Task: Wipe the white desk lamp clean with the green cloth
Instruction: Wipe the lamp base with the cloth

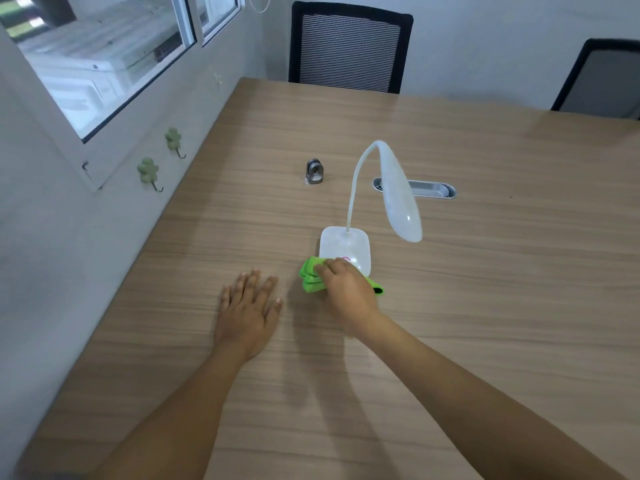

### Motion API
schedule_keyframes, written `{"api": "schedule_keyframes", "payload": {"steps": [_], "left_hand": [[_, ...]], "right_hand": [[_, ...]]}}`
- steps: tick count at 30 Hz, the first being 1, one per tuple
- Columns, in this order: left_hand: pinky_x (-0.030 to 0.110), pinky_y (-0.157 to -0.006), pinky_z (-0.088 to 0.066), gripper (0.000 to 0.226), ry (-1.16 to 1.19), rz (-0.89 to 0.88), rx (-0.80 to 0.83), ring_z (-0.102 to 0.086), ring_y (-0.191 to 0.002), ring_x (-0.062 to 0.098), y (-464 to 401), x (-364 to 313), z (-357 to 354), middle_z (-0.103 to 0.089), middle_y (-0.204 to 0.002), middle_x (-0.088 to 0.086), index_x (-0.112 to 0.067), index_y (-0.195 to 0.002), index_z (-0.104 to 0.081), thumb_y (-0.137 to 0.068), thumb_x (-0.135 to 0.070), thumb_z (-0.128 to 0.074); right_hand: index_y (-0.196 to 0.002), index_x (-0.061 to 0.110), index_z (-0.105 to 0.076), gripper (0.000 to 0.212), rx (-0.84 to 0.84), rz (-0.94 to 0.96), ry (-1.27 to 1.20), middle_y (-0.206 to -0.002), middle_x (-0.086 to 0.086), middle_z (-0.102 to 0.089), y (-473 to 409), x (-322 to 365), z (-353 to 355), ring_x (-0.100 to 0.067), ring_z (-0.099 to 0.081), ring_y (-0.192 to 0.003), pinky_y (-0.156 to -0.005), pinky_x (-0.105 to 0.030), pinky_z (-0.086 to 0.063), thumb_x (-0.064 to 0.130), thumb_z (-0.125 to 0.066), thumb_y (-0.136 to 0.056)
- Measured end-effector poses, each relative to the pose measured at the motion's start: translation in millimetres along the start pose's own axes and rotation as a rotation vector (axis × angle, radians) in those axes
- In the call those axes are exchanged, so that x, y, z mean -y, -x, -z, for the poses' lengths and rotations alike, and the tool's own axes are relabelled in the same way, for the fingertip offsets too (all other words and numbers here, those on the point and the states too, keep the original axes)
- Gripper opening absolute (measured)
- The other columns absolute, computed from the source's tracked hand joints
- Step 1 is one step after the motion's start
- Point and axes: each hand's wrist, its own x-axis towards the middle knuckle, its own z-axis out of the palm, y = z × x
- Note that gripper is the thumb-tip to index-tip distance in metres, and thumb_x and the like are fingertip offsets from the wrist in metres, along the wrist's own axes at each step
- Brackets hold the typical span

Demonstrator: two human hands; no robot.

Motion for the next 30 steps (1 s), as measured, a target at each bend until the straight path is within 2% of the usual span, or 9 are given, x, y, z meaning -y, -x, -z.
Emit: {"api": "schedule_keyframes", "payload": {"steps": [4, 9, 12, 15, 19, 22, 25, 27, 30], "left_hand": [[0.048, -0.117, -0.013, 0.07, 0.028, -0.039, 0.025, -0.02, -0.147, 0.023, 4, 7, 6, -0.028, -0.157, 0.003, -0.028, -0.145, -0.033, -0.085, -0.052, -0.009], [0.047, -0.117, -0.015, 0.061, 0.036, -0.056, 0.009, -0.026, -0.145, 0.022, 15, 15, 7, -0.034, -0.155, 0.003, -0.027, -0.144, -0.036, -0.09, -0.05, -0.019], [0.05, -0.112, -0.027, 0.055, 0.006, -0.063, -0.04, -0.04, -0.138, 0.024, 14, 15, 7, -0.046, -0.147, 0.004, -0.026, -0.139, -0.046, -0.089, -0.047, -0.033], [0.048, -0.109, -0.033, 0.052, 0.0, -0.057, -0.063, -0.046, -0.134, 0.022, 13, 16, 4, -0.052, -0.143, 0.003, -0.027, -0.134, -0.052, -0.088, -0.045, -0.039], [0.042, -0.114, -0.026, 0.051, 0.005, -0.042, -0.077, -0.042, -0.136, 0.02, 12, 17, 0, -0.048, -0.146, 0.0, -0.028, -0.134, -0.05, -0.088, -0.046, -0.04], [0.043, -0.114, -0.027, 0.052, 0.028, -0.045, -0.097, -0.04, -0.138, 0.02, 11, 16, 0, -0.047, -0.147, 0.0, -0.029, -0.136, -0.047, -0.088, -0.047, -0.038], [0.045, -0.113, -0.03, 0.051, 0.04, -0.043, -0.11, -0.039, -0.138, 0.019, 11, 16, 1, -0.047, -0.146, -0.001, -0.03, -0.136, -0.047, -0.088, -0.046, -0.039], [0.045, -0.112, -0.032, 0.051, 0.044, -0.04, -0.115, -0.042, -0.136, 0.02, 11, 16, 1, -0.05, -0.144, -0.001, -0.029, -0.134, -0.05, -0.087, -0.046, -0.041], [0.042, -0.111, -0.028, 0.05, 0.038, -0.045, -0.129, -0.045, -0.133, 0.02, 10, 15, 2, -0.054, -0.141, 0.001, -0.027, -0.131, -0.053, -0.084, -0.045, -0.044]], "right_hand": [[-0.136, 0.008, -0.045, 0.051, -0.019, 0.071, 0.025, -0.139, -0.015, -0.048, -22, 19, 22, -0.03, -0.043, -0.129, -0.103, -0.037, -0.038, -0.004, -0.047, -0.086], [-0.144, 0.015, -0.033, 0.053, -0.012, 0.106, 0.023, -0.155, -0.009, -0.028, -65, 46, 16, -0.026, -0.028, -0.142, -0.112, -0.034, -0.03, 0.001, -0.041, -0.094], [-0.145, 0.014, -0.032, 0.052, 0.026, 0.115, 0.05, -0.158, -0.01, -0.021, -93, 56, 3, -0.025, -0.021, -0.145, -0.117, -0.033, -0.021, -0.001, -0.037, -0.095], [-0.146, 0.014, -0.029, 0.053, 0.069, 0.108, 0.064, -0.159, -0.012, -0.018, -116, 59, -12, -0.026, -0.018, -0.146, -0.119, -0.035, -0.019, 0.0, -0.036, -0.095], [-0.146, 0.019, -0.03, 0.054, 0.116, 0.071, 0.058, -0.159, -0.011, -0.018, -130, 55, -30, -0.027, -0.019, -0.146, -0.118, -0.036, -0.022, 0.001, -0.036, -0.096], [-0.146, 0.02, -0.031, 0.053, 0.143, 0.071, 0.056, -0.158, -0.011, -0.023, -131, 49, -42, -0.029, -0.022, -0.144, -0.119, -0.038, -0.021, 0.002, -0.033, -0.097], [-0.15, 0.022, -0.019, 0.059, 0.218, 0.069, 0.052, -0.16, -0.009, -0.015, -129, 43, -54, -0.028, -0.014, -0.147, -0.122, -0.042, -0.013, 0.003, -0.033, -0.095], [-0.151, 0.022, -0.009, 0.058, 0.256, 0.061, 0.045, -0.161, -0.008, -0.007, -126, 41, -60, -0.026, -0.006, -0.148, -0.121, -0.045, -0.006, 0.013, -0.033, -0.099], [-0.152, 0.021, -0.006, 0.056, 0.246, 0.079, 0.03, -0.162, -0.005, -0.002, -119, 39, -64, -0.025, -0.001, -0.149, -0.12, -0.047, -0.001, 0.037, -0.027, -0.102]]}}
